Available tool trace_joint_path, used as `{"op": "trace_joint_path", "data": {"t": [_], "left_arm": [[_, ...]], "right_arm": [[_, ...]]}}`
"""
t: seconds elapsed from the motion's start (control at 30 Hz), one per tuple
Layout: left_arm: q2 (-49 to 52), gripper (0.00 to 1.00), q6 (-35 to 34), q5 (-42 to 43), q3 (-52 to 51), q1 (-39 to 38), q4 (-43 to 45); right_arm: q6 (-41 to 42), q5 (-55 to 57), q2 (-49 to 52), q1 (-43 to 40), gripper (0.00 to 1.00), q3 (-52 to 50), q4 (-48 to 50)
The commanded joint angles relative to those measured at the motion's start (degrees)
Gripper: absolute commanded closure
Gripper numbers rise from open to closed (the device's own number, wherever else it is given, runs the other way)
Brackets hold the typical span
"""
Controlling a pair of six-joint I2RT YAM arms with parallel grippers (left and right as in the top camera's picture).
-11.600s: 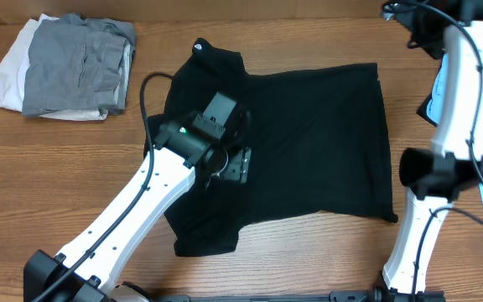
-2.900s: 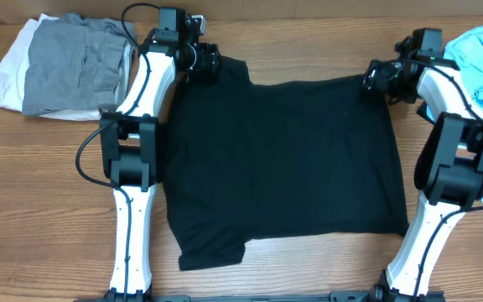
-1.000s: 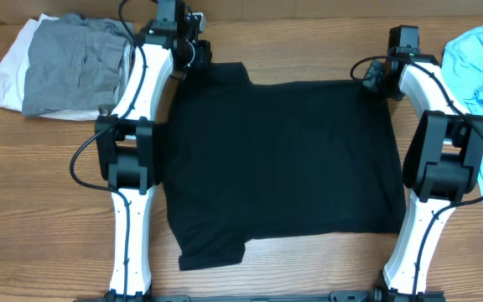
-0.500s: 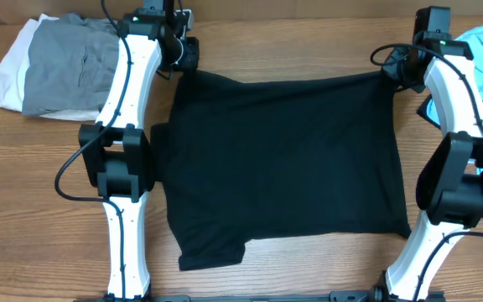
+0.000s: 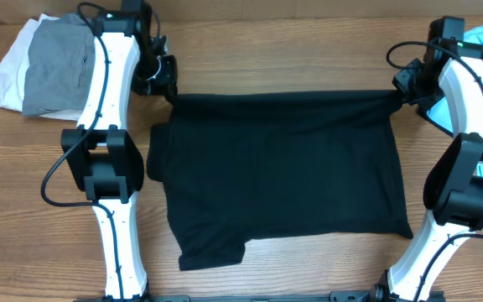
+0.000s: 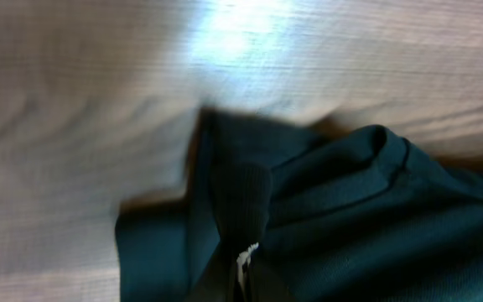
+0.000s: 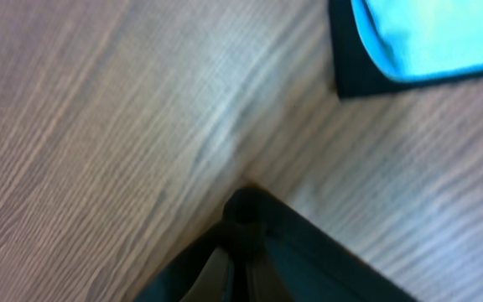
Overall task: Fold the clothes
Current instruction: 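Lift the top edge with both grippers and fold it down toward the hem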
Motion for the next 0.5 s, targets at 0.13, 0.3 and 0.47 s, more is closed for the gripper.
{"op": "trace_joint_path", "data": {"t": [0.13,0.3,0.47], "left_arm": [[-2.6,0.96,-0.1,1.4,1.2,0.4,-5.9],[-2.6,0.96,0.8,3.9,1.2,-1.1,-10.2],[-2.6,0.96,1.1,1.6,1.1,-3.6,-13.7]], "right_arm": [[4.5,-5.5,-1.3,-1.2,0.96,0.9,-2.6],[4.5,-5.4,-1.3,-1.2,0.96,0.9,-4.6],[4.5,-5.4,-1.3,-1.2,0.96,0.9,-6.6]]}}
